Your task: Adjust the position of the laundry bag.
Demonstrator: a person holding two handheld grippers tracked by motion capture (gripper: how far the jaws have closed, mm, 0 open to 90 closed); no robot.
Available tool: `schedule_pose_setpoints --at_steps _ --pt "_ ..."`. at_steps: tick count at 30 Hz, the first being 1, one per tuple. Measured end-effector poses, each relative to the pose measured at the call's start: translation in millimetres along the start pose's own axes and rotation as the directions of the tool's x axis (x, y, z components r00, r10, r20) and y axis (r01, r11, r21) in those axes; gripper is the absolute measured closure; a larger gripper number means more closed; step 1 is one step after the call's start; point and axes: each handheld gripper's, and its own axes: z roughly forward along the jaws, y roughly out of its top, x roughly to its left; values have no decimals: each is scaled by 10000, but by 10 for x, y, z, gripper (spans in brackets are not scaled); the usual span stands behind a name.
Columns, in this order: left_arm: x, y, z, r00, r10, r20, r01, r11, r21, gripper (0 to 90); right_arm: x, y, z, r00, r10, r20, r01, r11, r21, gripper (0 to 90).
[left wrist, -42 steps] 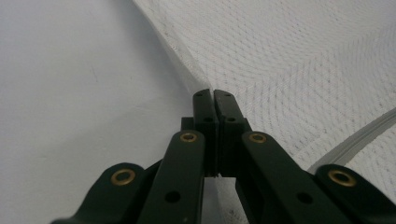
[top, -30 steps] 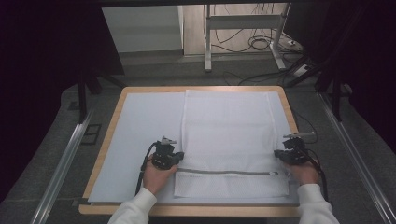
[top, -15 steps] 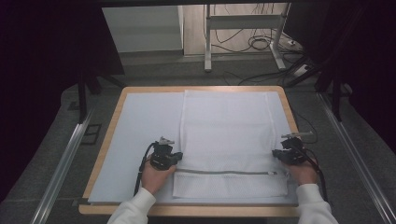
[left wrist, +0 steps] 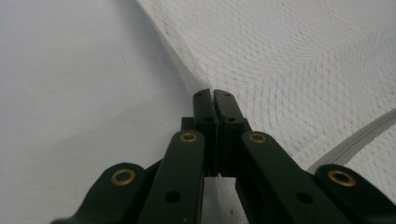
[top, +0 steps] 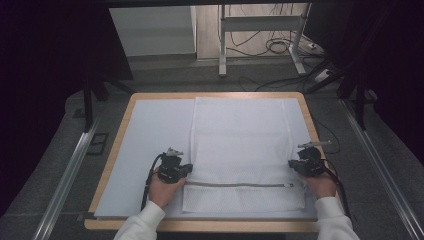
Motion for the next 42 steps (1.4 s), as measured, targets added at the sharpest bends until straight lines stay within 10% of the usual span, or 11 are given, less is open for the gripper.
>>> schedule_pose_setpoints --at_steps 42 --pt "288 -93 -276 9993 -255 -274 250 9995 -194 899 314 73 109 9985 -285 -467 276 9994 -207 882"
